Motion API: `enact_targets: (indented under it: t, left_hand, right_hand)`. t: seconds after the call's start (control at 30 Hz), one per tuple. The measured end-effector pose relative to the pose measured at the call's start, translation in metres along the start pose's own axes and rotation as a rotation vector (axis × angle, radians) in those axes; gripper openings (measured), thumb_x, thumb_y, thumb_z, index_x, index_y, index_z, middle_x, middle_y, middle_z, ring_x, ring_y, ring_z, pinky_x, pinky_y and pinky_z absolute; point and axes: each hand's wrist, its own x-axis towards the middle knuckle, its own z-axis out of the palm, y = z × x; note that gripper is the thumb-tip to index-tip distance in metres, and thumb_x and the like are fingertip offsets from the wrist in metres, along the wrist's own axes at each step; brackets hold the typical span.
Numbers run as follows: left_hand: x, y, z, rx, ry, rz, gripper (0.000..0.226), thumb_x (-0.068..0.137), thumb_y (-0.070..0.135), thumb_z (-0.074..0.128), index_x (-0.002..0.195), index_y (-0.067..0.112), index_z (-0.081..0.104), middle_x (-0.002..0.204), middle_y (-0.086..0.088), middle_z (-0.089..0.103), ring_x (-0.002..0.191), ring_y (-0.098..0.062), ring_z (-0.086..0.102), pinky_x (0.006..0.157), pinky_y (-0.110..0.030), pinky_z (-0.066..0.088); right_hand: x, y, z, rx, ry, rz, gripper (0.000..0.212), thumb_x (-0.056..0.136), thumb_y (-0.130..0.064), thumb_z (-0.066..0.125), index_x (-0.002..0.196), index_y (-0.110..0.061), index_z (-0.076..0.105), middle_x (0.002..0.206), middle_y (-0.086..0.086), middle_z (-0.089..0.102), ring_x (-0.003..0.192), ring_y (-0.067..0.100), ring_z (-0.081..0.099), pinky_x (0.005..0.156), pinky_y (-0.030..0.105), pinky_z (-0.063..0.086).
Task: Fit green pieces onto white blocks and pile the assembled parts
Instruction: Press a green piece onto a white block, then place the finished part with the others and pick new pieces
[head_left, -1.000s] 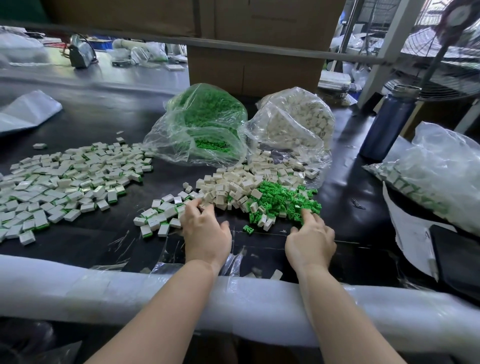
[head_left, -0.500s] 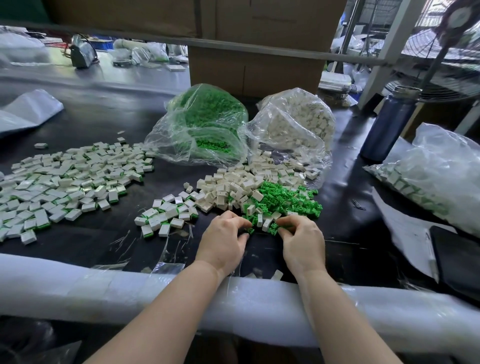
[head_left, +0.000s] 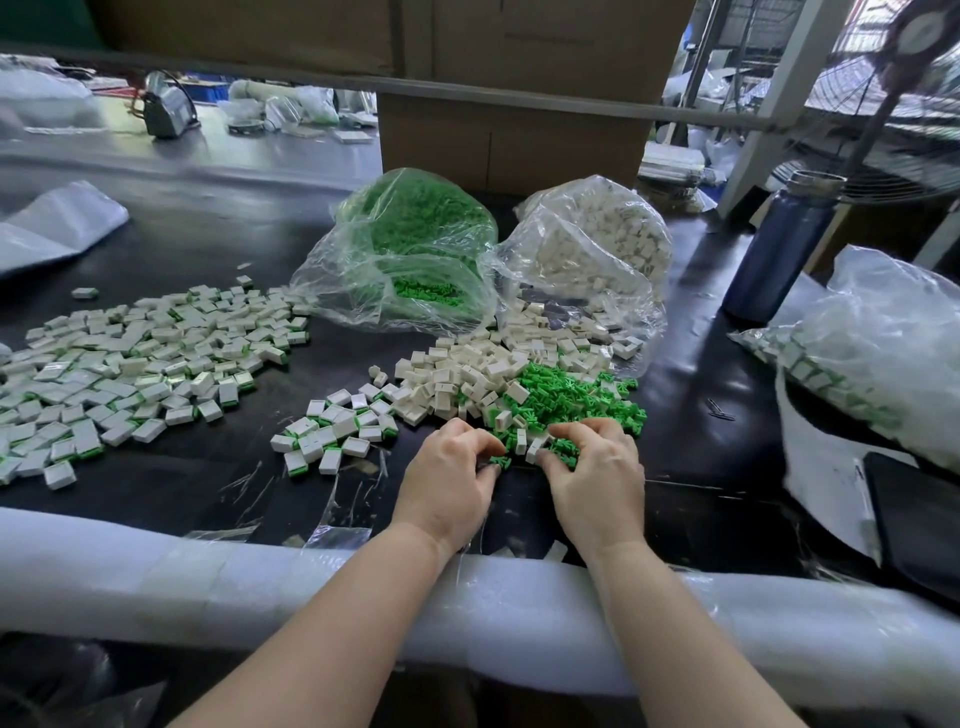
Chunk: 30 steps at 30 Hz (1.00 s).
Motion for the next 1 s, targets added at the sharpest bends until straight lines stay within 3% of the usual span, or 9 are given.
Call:
enact_targets:
  t: [0.07,0.17,0.37,0.47,0.6,0.73,0.83,1.0]
  left_hand:
    - [0.000,0.000,0.000,-0.002,-0.004,-0.002,0.017,0.087,0.014,0.061,0.103,0.016,0.068,0.102,0.003,0.059,0.099,-0.016,0.054,0.090,-0.032,0.045]
    - [0.000,0.000,0.000,-0.014,0.000,0.000,0.016,0.086,0.015,0.063,0.101,0.016,0.069,0.100,0.004,0.058,0.096,-0.016,0.055,0.088,-0.031,0.045]
    - [0.000,0.004,-0.004,-0.194,0.031,-0.024,0.018,0.088,0.023,0.062,0.104,0.019,0.069,0.092,0.007,0.065,0.087,-0.010,0.060,0.080,-0.018,0.046]
    - [0.000,0.003,-0.006,-0.293,-0.029,-0.068,0.015,0.086,0.028,0.064,0.100,0.024,0.069,0.084,0.004,0.070,0.080,-0.011,0.064,0.076,-0.022,0.050]
    - [0.002,0.000,-0.007,-0.430,-0.005,-0.119,0.009,0.085,0.018,0.066,0.089,0.026,0.067,0.082,0.002,0.071,0.079,-0.011,0.066,0.078,-0.025,0.053]
    - [0.006,-0.005,-0.004,-0.529,0.138,-0.234,0.009,0.091,0.015,0.057,0.091,0.022,0.063,0.083,0.004,0.068,0.079,-0.013,0.063,0.076,-0.024,0.051]
    - [0.007,-0.007,-0.004,-0.586,0.156,-0.299,0.012,0.093,0.014,0.054,0.096,0.017,0.065,0.083,-0.002,0.069,0.072,-0.012,0.062,0.072,-0.028,0.054]
    - [0.005,-0.002,-0.005,-0.585,0.098,-0.295,0.016,0.093,0.012,0.051,0.092,0.026,0.060,0.092,-0.005,0.069,0.090,-0.022,0.064,0.088,-0.039,0.052]
  right_hand:
    - [0.001,-0.002,0.002,-0.097,-0.031,-0.008,0.033,0.086,-0.039,0.062,0.117,-0.027,0.062,0.122,-0.004,0.047,0.118,0.016,0.038,0.092,0.029,0.026]
    - [0.001,-0.003,0.003,-0.120,-0.049,-0.025,0.028,0.086,-0.037,0.063,0.112,-0.027,0.063,0.120,-0.004,0.047,0.116,0.016,0.038,0.092,0.029,0.026]
    - [-0.003,-0.006,0.000,0.176,-0.039,-0.204,0.016,0.080,-0.017,0.072,0.096,-0.017,0.069,0.098,-0.007,0.050,0.101,0.016,0.048,0.086,0.020,0.033]
    - [-0.006,-0.011,-0.001,0.248,-0.077,-0.284,0.017,0.079,-0.014,0.072,0.096,-0.016,0.070,0.095,-0.007,0.053,0.097,0.015,0.050,0.081,0.018,0.036]
    - [-0.007,-0.011,-0.002,0.265,-0.126,-0.322,0.028,0.078,-0.013,0.074,0.105,-0.020,0.069,0.098,-0.005,0.057,0.099,0.012,0.052,0.088,0.022,0.042]
    - [-0.006,-0.010,0.001,0.116,-0.119,-0.328,0.030,0.083,-0.015,0.068,0.113,-0.021,0.067,0.105,-0.005,0.053,0.106,0.013,0.047,0.094,0.020,0.034]
    - [-0.006,-0.012,0.005,-0.067,-0.145,-0.349,0.029,0.091,-0.026,0.058,0.119,-0.030,0.063,0.115,-0.005,0.049,0.111,0.013,0.040,0.096,0.026,0.029]
    - [-0.007,-0.012,0.007,-0.176,-0.129,-0.370,0.023,0.090,-0.035,0.056,0.110,-0.032,0.068,0.111,-0.004,0.048,0.107,0.017,0.039,0.089,0.030,0.026]
